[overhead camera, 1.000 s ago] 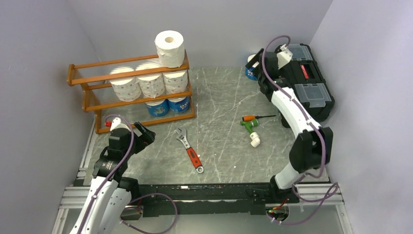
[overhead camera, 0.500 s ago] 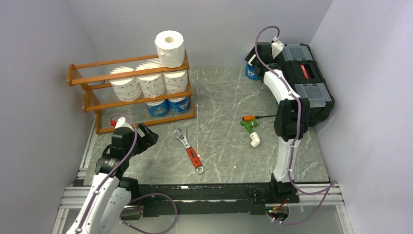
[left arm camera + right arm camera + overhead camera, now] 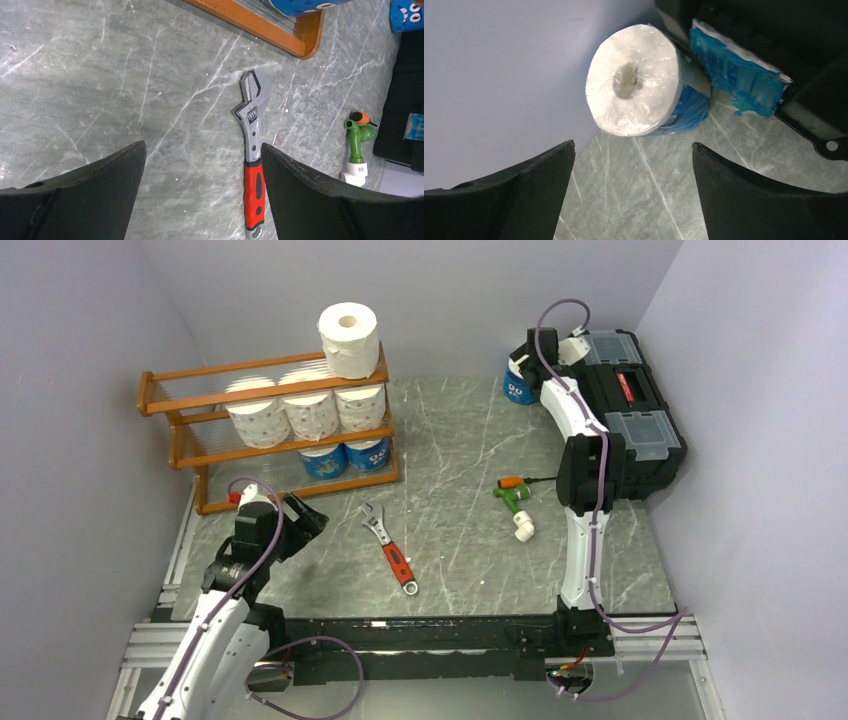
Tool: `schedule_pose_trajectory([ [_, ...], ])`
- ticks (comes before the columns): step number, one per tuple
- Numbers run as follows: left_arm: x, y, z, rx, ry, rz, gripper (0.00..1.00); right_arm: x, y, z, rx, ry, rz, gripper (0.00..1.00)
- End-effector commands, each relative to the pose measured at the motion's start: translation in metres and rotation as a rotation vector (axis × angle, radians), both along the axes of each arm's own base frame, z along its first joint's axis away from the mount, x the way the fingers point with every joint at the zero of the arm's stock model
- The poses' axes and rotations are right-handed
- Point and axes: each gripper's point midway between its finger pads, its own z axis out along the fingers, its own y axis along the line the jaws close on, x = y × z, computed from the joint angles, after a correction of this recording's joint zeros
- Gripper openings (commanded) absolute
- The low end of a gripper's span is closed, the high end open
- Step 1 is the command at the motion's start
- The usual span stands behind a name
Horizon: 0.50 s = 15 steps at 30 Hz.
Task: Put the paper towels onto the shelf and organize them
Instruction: Move the paper towel to the center of the board.
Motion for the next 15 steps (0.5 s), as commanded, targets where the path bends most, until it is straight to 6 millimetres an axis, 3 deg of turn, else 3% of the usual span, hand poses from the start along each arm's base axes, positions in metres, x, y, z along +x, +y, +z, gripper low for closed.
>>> schedule_pose_trajectory([
  [1, 0.007, -0.008, 0.002, -0.055, -0.012, 0.003, 0.9, 0.001, -0.016, -0.005, 0.148, -0.024, -0.137, 0.89],
  [6, 0.01, -0.011, -0.004, -0.071, 0.0, 0.003, 0.89, 0.004, -0.021, -0.025, 0.261, -0.01, -0.203, 0.87],
  [15, 0.012, -0.012, -0.009, -0.065, 0.009, 0.0, 0.89, 0.022, -0.024, -0.035, 0.294, -0.027, -0.235, 0.86],
])
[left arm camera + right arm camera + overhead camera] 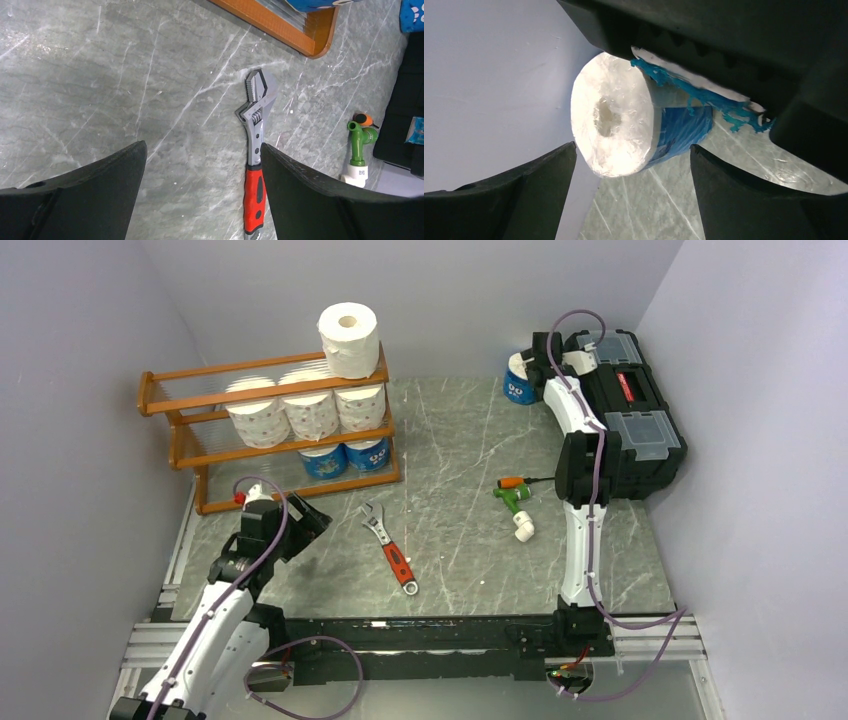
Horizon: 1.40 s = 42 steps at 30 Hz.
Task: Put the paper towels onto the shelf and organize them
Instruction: Move the paper towel to the center of the board.
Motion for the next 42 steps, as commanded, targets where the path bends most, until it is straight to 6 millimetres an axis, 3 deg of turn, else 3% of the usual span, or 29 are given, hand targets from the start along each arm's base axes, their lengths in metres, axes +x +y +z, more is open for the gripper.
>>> schedule_pose_trajectory([
  [1, 0.008, -0.007, 0.008, -0.028, -0.046, -0.012, 0.89, 0.007, 0.0, -0.006, 0.057, -0.012, -0.028, 0.86],
  [12, 0.01, -0.013, 0.0, -0.042, -0.027, -0.032, 0.89, 0.009, 0.012, -0.034, 0.084, 0.013, -0.027, 0.84],
  [20, 0.009, -0.016, -0.001, -0.04, -0.03, -0.044, 0.89, 0.0, 0.018, -0.036, 0.015, 0.038, -0.029, 0.84],
  [26, 0.007, -0.013, 0.001, -0.021, -0.046, -0.037, 0.89, -0.007, 0.016, -0.023, -0.108, 0.053, -0.035, 0.86],
  [31, 0.007, -0.012, 0.004, -0.017, -0.058, -0.033, 0.9, -0.01, 0.023, 0.008, -0.233, 0.015, -0.027, 0.88],
  [42, 0.008, -0.013, 0.006, -0.009, -0.071, -0.038, 0.9, -0.002, 0.016, 0.005, -0.215, 0.032, -0.043, 0.91],
])
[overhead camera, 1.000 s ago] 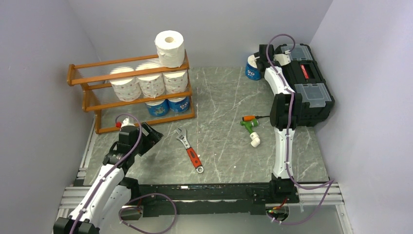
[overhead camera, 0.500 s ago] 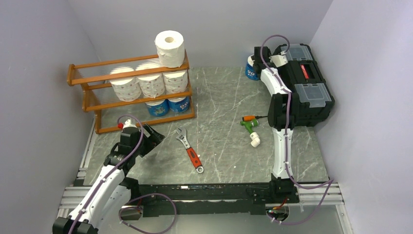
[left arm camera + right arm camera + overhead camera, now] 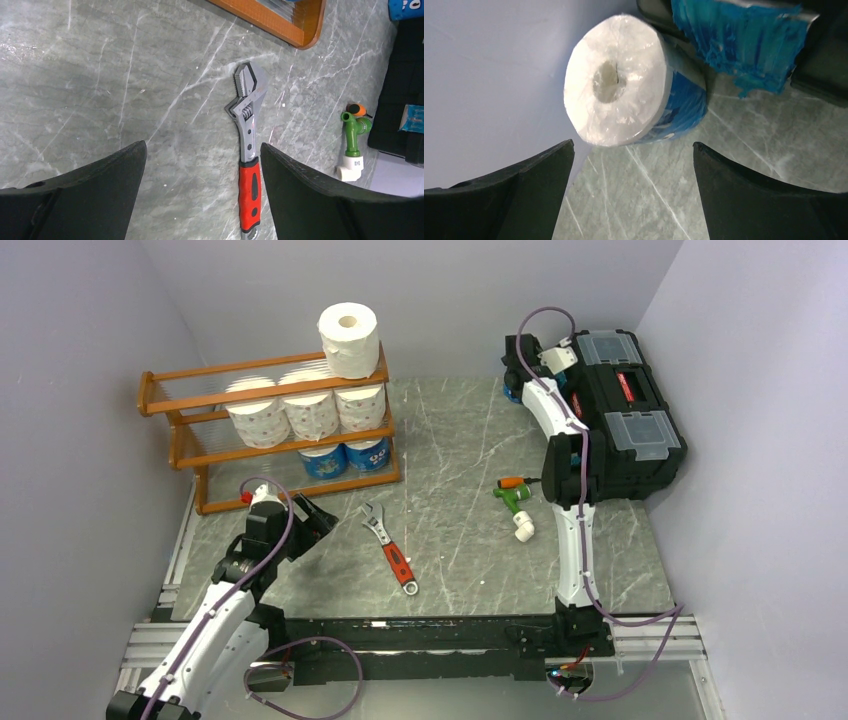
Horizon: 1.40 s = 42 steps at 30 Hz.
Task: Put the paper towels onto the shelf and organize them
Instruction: Move the paper towel to the center of the board.
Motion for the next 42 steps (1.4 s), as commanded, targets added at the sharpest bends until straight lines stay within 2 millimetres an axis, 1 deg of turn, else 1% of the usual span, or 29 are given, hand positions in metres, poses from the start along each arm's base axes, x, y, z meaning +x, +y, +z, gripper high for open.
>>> schedule_pose_trajectory([
  [1, 0.005, 0.002, 0.008, 0.012, -0.04, 0.007, 0.9, 0.004, -0.02, 0.009, -0.006, -0.027, -0.051, 0.91],
  [9, 0.008, -0.001, 0.008, 0.01, -0.038, -0.003, 0.9, 0.006, -0.024, -0.008, -0.004, 0.008, -0.052, 0.9],
  [15, 0.009, -0.002, 0.006, 0.01, -0.03, -0.009, 0.9, 0.008, -0.024, -0.024, 0.008, 0.034, -0.037, 0.86],
  [19, 0.009, -0.003, 0.004, 0.008, -0.028, -0.007, 0.9, 0.011, -0.021, -0.031, 0.009, 0.042, -0.017, 0.84],
  [22, 0.008, -0.004, 0.004, 0.004, -0.026, -0.01, 0.9, 0.011, -0.019, -0.032, 0.009, 0.041, 0.001, 0.75],
  [26, 0.009, -0.004, 0.005, 0.001, -0.026, -0.013, 0.9, 0.009, -0.017, -0.029, 0.015, 0.026, 0.018, 0.53],
  [29, 0.009, -0.004, 0.005, 0.0, -0.028, -0.014, 0.9, 0.009, -0.016, -0.023, 0.022, 0.014, 0.028, 0.44],
  [36, 0.007, -0.006, 0.006, -0.009, -0.03, -0.016, 0.9, 0.009, -0.012, -0.007, 0.034, -0.012, 0.05, 0.29],
  [39, 0.006, -0.006, 0.008, -0.012, -0.034, -0.017, 0.9, 0.006, -0.011, 0.001, 0.04, -0.021, 0.057, 0.27],
  [42, 0.005, -0.006, 0.009, -0.017, -0.038, -0.02, 0.9, -0.001, -0.01, 0.01, 0.048, -0.034, 0.066, 0.26],
])
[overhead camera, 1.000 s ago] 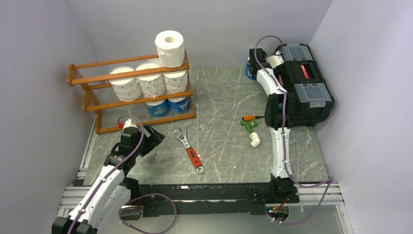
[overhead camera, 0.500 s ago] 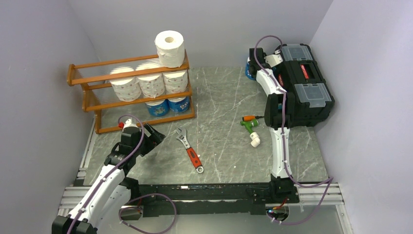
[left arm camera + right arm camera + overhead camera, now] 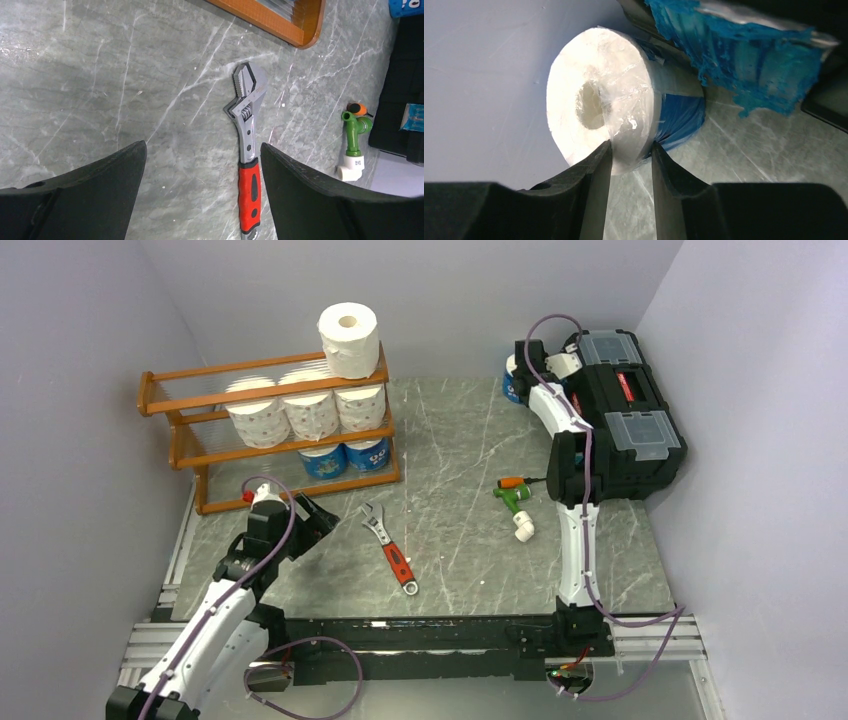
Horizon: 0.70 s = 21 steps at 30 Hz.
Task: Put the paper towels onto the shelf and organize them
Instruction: Move the paper towel to the center of the board.
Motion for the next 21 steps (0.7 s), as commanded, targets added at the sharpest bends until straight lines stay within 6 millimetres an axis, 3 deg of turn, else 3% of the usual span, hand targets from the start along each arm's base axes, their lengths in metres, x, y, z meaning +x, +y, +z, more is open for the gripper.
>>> schedule_pose_trajectory([
  [1, 0.003, -0.005, 0.011, -0.023, -0.042, -0.016, 0.9, -0.016, 0.003, 0.031, 0.003, -0.01, 0.042, 0.26],
  [10, -0.003, -0.011, 0.013, -0.063, -0.055, -0.032, 0.9, -0.054, 0.019, 0.048, 0.025, -0.016, 0.093, 0.25],
  [17, -0.009, -0.013, 0.012, -0.084, -0.067, -0.043, 0.9, -0.106, 0.063, 0.05, 0.041, -0.003, 0.197, 0.26],
  [21, -0.013, -0.015, 0.011, -0.088, -0.066, -0.057, 0.9, -0.137, 0.073, 0.044, 0.03, 0.019, 0.236, 0.33],
])
